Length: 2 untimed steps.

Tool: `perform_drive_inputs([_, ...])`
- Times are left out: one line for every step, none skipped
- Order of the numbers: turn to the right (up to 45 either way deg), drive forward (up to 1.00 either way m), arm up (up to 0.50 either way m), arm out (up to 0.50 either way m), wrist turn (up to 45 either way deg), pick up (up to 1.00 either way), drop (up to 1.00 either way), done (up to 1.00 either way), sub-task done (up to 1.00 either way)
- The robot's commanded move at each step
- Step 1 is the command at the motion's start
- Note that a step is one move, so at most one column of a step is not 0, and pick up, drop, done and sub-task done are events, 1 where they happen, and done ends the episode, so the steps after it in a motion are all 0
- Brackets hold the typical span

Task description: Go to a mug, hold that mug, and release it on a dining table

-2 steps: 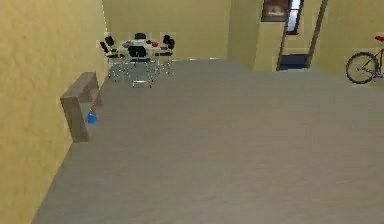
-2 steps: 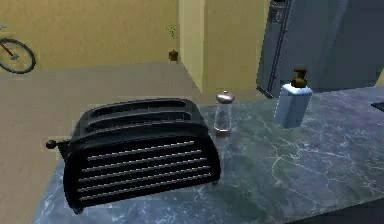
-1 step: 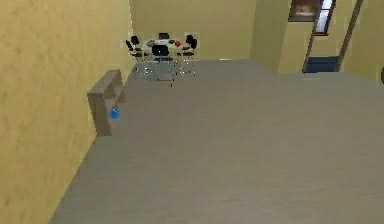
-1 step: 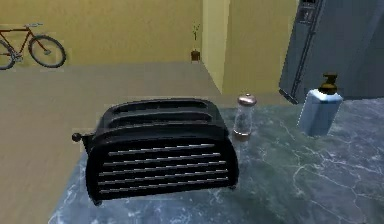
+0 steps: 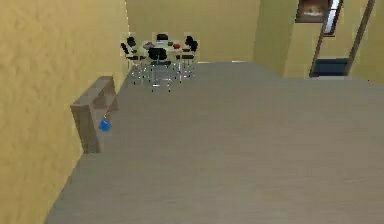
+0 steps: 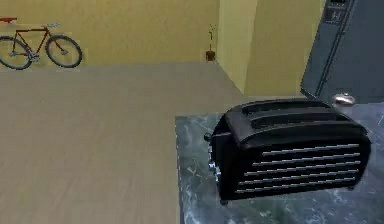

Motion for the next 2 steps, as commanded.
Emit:
perform_drive_inputs([27.0,0.0,0.0,0.0,0.0,0.0,0.0,0.0,0.0])
perform_drive_inputs([0.0,0.2,0.0,0.0,0.0,0.0,0.0,0.0,0.0])
